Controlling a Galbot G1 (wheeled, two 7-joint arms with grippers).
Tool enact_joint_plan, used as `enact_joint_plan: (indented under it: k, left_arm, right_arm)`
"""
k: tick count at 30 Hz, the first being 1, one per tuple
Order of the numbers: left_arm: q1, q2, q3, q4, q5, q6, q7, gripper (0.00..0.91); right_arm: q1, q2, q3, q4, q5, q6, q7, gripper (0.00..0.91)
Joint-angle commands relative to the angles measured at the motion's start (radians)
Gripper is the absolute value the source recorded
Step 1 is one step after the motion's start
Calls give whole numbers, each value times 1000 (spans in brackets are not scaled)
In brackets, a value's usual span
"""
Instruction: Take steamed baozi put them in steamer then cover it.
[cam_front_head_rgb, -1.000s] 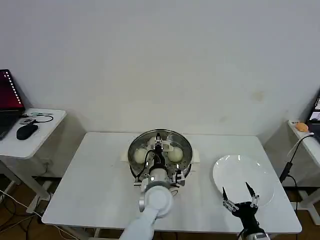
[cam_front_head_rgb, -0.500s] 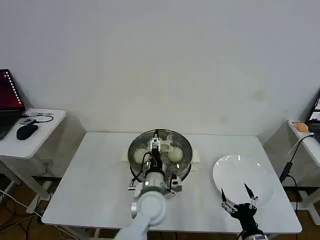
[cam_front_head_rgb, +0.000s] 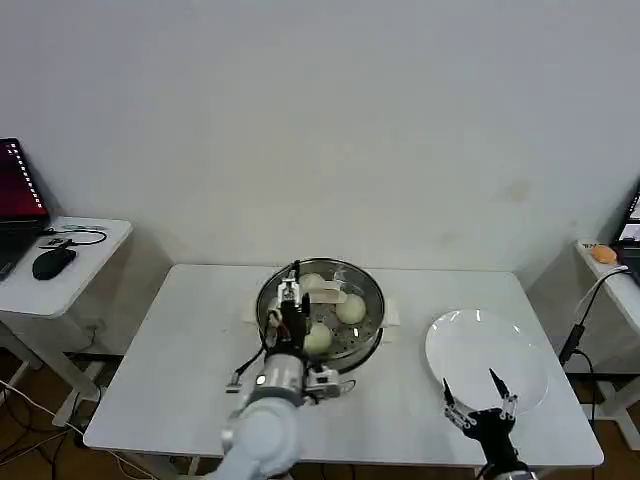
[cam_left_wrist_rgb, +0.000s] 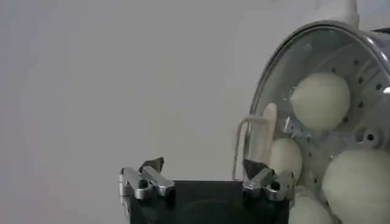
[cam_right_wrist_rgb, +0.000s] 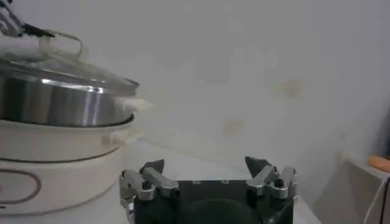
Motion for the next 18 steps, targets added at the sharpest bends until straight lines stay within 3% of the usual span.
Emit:
enact_joint_plan:
  k: [1,3,4,5,6,8,11,13,18]
  left_arm:
    - [204,189,-262,-306,-765,-77,-267,907]
    - [263,168,-345,-304,-959,-145,-383,907]
    - [309,138,-416,-277,-1149,-290,-541,907]
    - [346,115,-484,-249,-1267,-453,-580,907]
    - [368,106,-521,-232,-1307,-494,-599,907]
    - [420,99,-592,-214,-1398,-549,-607,907]
    - [517,111,-671,-194,-1460,-561,-579,907]
    - [574,126,-680,-183,-1503,-553,-551,907]
    - [672,82,-678,-152,-1536,-571,-531,907]
  right_arm:
    - [-14,-39,5,0,35,-5,-2,907]
    - [-20,-52,10,1,46,-3,-3,907]
    - [-24,-59,14,2,52,-3,-4,907]
    - [-24,-61,14,3,54,-4,-4,907]
    - [-25,-60,13,5,56,-8,-5,907]
    - [-31,-63,2,10,64,-13,-7,907]
    - [-40,-66,-4,9,62,-12,-10,907]
    - [-41,-67,-3,6,67,-14,-10,907]
    - [-57,-71,1,28,77,-23,-16,907]
